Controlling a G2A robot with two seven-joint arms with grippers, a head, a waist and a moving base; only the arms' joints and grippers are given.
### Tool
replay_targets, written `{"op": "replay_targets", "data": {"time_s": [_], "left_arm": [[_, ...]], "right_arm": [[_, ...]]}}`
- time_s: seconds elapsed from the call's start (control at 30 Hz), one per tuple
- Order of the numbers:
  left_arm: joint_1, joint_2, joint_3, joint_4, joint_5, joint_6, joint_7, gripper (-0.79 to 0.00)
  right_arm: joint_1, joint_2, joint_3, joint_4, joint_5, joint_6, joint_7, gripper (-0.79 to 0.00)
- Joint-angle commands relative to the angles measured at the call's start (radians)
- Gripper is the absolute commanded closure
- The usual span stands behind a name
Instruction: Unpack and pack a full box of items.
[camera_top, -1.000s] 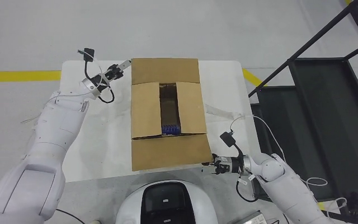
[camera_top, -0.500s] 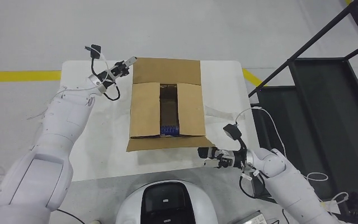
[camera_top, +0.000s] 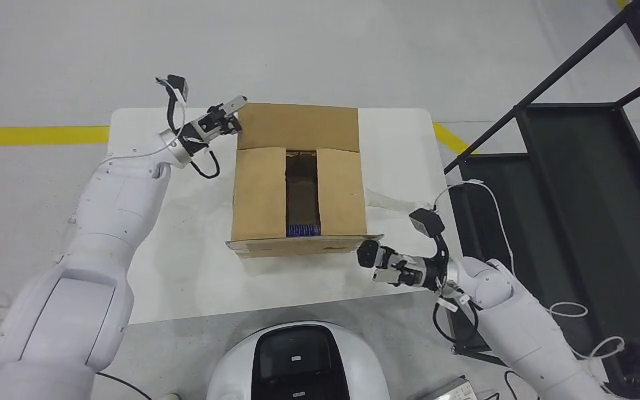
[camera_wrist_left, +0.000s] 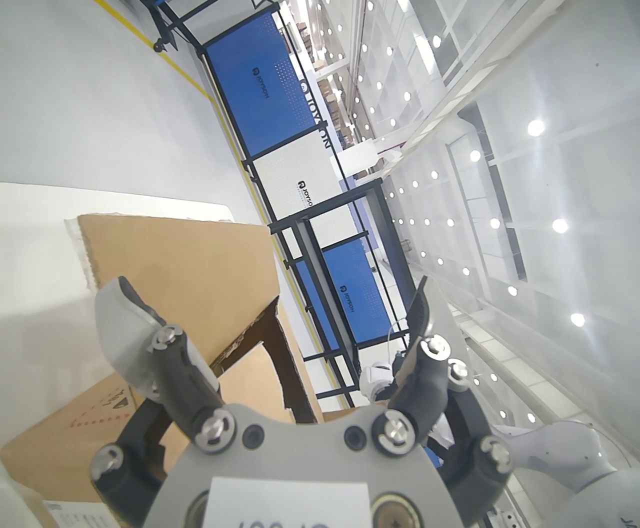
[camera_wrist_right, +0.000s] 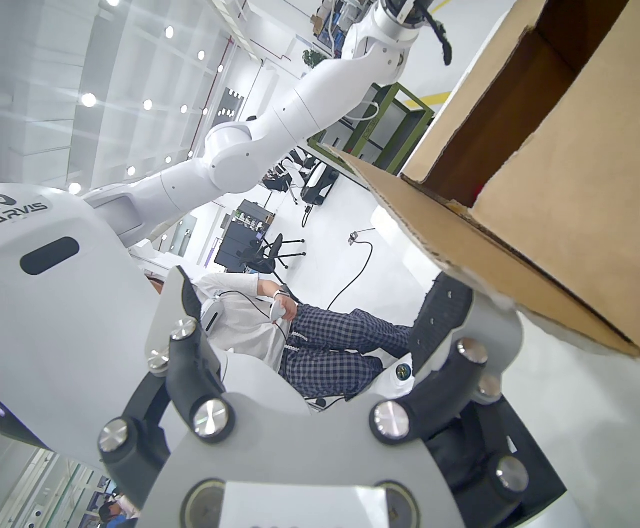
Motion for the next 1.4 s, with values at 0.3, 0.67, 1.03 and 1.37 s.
{"op": "replay_targets", "data": {"time_s": [0.3,0.67,1.03,1.37], "left_arm": [[0.016,0.024,-0.034,0.007,0.007,-0.059,0.014,-0.785],[0.105,0.085,-0.1,-0.169,-0.027,-0.071,-0.056,-0.785],[0.287,0.175,-0.234,-0.472,-0.065,0.017,-0.117,-0.785],[0.451,0.226,-0.363,-0.693,-0.055,0.099,-0.063,-0.785]], "right_arm": [[0.1,-0.032,-0.007,0.057,-0.197,0.054,-0.272,-0.785],[0.257,-0.092,-0.168,0.184,-0.477,0.179,-0.457,-0.785],[0.309,-0.106,-0.144,0.223,-0.535,0.166,-0.565,-0.785],[0.355,-0.119,-0.102,0.274,-0.599,0.213,-0.688,-0.785]]}}
